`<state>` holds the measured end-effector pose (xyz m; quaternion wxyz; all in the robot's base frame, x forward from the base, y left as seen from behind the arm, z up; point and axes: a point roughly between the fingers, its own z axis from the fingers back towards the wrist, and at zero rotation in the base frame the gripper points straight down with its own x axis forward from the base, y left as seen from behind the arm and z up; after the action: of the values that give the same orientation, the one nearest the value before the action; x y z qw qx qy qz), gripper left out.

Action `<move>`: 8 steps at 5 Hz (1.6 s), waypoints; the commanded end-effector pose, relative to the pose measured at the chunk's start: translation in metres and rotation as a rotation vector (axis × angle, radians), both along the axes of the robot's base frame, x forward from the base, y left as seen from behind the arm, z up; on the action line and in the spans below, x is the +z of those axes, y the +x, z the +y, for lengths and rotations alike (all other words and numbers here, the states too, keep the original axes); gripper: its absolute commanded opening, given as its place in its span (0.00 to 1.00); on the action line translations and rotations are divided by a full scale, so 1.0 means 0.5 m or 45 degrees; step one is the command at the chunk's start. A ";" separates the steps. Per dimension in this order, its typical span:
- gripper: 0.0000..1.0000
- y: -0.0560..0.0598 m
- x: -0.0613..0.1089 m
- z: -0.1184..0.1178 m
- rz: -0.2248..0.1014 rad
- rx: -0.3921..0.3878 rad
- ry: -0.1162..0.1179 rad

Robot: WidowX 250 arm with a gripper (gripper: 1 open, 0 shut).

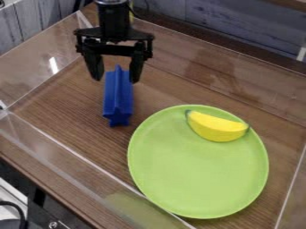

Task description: Put the blue object in the green plate

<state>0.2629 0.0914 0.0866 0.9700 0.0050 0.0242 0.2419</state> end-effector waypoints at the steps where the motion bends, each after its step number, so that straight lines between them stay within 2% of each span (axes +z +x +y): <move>1: 1.00 0.009 -0.017 0.011 -0.035 0.010 0.026; 3: 1.00 -0.025 -0.052 0.000 -0.053 -0.103 0.032; 5: 1.00 -0.023 -0.110 0.018 -0.053 0.003 0.040; 6: 1.00 -0.016 -0.104 0.020 -0.053 0.015 0.043; 7: 0.00 -0.010 -0.090 0.020 -0.053 0.017 0.043; 8: 0.00 -0.019 -0.091 0.003 -0.052 0.003 0.043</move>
<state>0.2475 0.0913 0.0262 0.9689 0.0119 0.0294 0.2455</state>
